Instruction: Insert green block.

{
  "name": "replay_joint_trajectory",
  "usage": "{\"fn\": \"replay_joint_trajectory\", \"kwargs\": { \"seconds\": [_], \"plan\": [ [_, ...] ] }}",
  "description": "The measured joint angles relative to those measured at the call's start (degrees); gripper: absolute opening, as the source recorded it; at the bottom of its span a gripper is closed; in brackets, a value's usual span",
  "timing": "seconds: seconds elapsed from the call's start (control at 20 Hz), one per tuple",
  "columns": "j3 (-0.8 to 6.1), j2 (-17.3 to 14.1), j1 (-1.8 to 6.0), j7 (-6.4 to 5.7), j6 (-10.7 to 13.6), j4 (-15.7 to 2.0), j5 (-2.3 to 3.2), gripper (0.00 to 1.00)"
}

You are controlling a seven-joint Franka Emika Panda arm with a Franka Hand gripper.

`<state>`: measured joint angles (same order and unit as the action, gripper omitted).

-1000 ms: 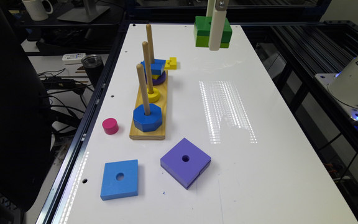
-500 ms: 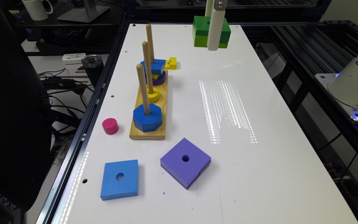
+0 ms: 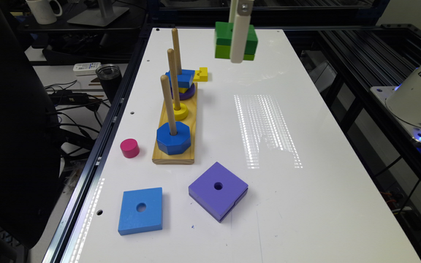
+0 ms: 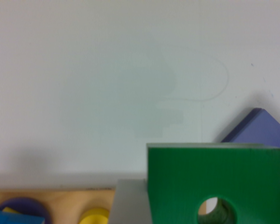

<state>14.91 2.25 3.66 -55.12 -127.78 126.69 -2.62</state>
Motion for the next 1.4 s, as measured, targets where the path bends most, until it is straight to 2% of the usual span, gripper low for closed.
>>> {"fn": "replay_joint_trajectory", "kwargs": {
  "seconds": [0.15, 0.85, 1.1, 1.4],
  "plan": [
    [0.06, -1.9, -0.02, -0.14, 0.0, -1.96, 0.26, 0.00],
    [0.94, -10.5, -0.11, -1.77, 0.2, -11.59, 2.28, 0.00],
    [1.27, -12.8, -0.17, -2.55, 0.3, -14.25, 3.18, 0.00],
    [1.35, -14.7, -0.24, -2.65, 0.6, -16.59, 3.48, 0.00]
  ]
}}
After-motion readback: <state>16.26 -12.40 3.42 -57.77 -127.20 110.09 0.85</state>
